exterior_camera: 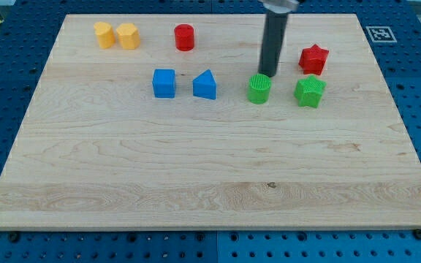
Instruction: Slide the red star to top center
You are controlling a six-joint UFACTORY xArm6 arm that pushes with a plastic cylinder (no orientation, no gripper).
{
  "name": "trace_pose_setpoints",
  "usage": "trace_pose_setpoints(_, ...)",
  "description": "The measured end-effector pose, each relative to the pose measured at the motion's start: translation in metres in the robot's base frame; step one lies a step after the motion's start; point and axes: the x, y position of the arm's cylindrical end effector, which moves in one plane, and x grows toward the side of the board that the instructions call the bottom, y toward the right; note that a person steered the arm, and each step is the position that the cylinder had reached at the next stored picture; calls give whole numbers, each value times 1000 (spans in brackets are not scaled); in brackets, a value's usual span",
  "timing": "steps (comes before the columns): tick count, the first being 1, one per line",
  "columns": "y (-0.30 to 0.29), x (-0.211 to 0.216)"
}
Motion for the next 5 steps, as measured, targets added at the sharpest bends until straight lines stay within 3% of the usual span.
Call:
trace_pose_setpoints(2, 88, 0)
trace_pose_setpoints(4, 119, -3)
trace_pose_setpoints(5, 131, -25)
